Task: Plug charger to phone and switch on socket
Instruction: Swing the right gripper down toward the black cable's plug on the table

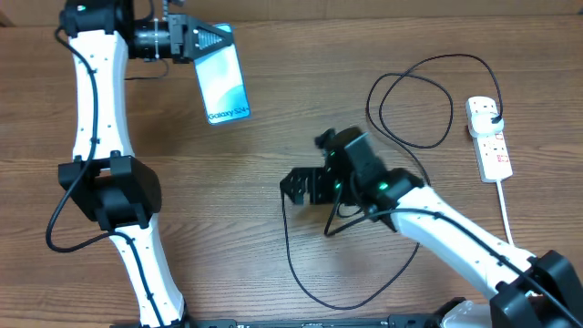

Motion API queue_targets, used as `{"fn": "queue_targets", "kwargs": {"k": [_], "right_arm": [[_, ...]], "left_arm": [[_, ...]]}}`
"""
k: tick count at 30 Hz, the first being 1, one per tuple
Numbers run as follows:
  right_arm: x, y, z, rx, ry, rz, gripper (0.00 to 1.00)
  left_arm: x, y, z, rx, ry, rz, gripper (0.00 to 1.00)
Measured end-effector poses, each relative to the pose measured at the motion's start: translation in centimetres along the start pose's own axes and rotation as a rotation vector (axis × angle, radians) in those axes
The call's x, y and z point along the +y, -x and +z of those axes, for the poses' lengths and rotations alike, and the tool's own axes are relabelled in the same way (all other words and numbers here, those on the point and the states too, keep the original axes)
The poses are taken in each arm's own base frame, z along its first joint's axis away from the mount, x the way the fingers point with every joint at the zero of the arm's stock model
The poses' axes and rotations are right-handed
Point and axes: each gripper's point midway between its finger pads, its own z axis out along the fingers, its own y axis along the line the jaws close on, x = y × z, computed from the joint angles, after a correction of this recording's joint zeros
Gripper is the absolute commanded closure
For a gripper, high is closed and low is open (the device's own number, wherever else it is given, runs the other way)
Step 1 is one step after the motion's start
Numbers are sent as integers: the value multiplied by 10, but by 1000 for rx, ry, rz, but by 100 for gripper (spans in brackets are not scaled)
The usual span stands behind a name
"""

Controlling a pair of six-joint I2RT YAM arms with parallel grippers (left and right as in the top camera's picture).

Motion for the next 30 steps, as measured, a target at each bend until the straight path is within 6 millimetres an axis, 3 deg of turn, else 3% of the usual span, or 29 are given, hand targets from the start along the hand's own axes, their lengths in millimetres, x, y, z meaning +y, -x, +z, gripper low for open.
{"fn": "queue_targets", "kwargs": {"k": [23, 30], "right_arm": [[0, -42, 30, 58, -248, -169, 1], [-2, -47, 56, 185, -368, -192, 2]], "left_arm": [[5, -4, -2, 10, 29, -33, 96], [8, -5, -2, 15, 47, -33, 96]]}}
